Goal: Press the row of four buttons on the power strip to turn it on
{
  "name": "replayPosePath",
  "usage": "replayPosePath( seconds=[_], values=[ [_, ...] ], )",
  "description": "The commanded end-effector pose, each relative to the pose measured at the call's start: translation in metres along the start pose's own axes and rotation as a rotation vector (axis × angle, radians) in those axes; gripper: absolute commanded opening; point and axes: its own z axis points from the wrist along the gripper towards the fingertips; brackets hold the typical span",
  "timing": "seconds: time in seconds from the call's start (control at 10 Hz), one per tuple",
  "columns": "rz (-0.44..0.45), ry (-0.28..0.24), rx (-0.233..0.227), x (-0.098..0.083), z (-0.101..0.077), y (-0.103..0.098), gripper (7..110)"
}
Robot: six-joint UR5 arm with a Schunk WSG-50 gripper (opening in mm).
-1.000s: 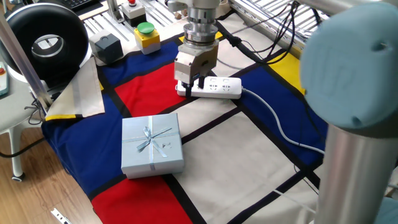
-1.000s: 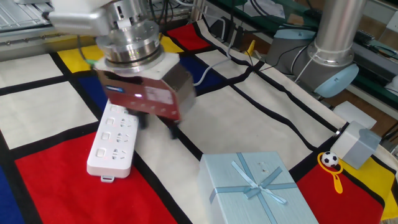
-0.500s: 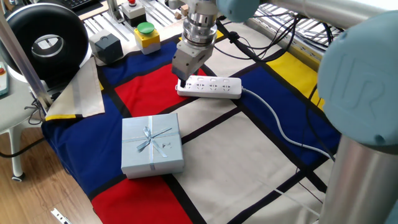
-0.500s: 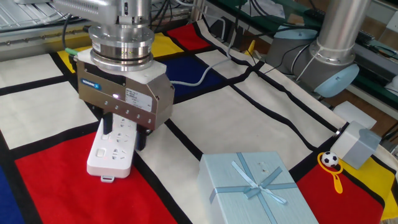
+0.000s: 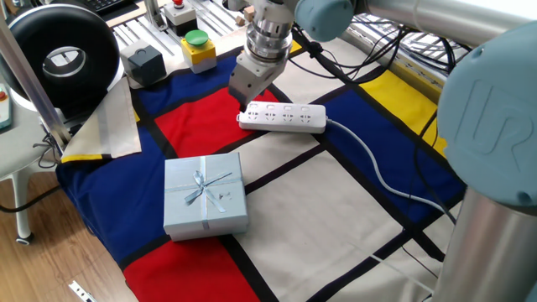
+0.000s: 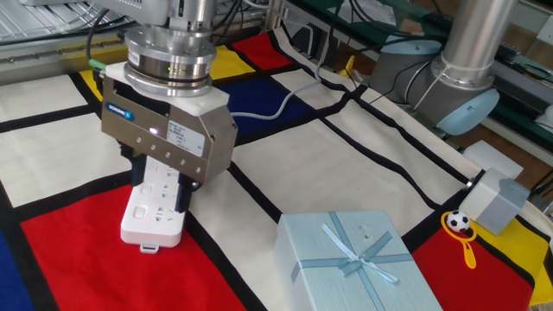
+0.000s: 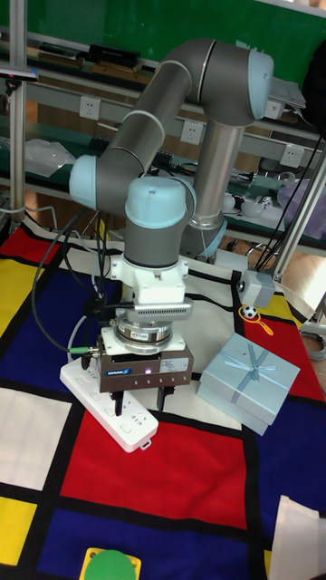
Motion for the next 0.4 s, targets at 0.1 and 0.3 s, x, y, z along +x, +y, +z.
replayPosePath(
  seconds=[0.1, 0.3],
  values=[
    [0.016, -0.028, 0.037, -0.0100, 0.0002, -0.0089, 66],
    [0.020, -0.023, 0.016, -0.0107, 0.0015, -0.0044, 66]
  ],
)
